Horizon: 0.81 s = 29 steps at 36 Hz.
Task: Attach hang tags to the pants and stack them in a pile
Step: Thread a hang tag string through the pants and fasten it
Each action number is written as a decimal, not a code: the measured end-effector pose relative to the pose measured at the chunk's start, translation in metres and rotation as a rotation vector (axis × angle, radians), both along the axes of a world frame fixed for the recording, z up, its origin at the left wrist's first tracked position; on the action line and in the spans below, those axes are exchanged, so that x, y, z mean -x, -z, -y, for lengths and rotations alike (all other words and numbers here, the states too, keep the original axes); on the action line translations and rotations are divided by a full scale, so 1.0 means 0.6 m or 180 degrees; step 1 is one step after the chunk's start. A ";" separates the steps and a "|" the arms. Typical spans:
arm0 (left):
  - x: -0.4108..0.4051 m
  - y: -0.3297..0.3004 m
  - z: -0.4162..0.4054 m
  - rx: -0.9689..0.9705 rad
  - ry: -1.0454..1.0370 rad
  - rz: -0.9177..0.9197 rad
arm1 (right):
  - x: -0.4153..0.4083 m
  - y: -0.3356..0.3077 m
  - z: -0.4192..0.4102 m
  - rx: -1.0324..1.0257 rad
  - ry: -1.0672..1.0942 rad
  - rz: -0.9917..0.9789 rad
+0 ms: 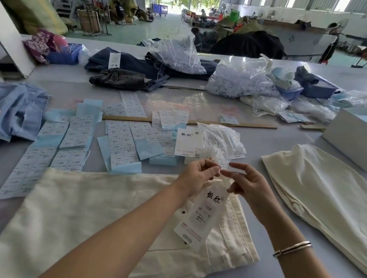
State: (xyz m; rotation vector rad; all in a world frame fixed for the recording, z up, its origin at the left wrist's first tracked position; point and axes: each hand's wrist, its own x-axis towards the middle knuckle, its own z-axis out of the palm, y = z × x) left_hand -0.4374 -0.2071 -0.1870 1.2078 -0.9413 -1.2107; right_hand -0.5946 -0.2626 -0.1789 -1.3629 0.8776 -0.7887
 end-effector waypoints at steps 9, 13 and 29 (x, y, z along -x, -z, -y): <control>0.005 0.000 -0.009 0.0337 -0.0043 -0.0071 | -0.020 0.001 -0.010 -0.0154 0.0372 0.0447; 0.006 0.003 -0.010 0.0445 -0.0104 -0.0124 | -0.035 0.007 -0.016 -0.0683 0.0300 0.0950; 0.016 0.021 -0.011 0.0621 -0.0457 -0.0441 | -0.056 0.033 -0.018 -0.1215 0.0185 0.1594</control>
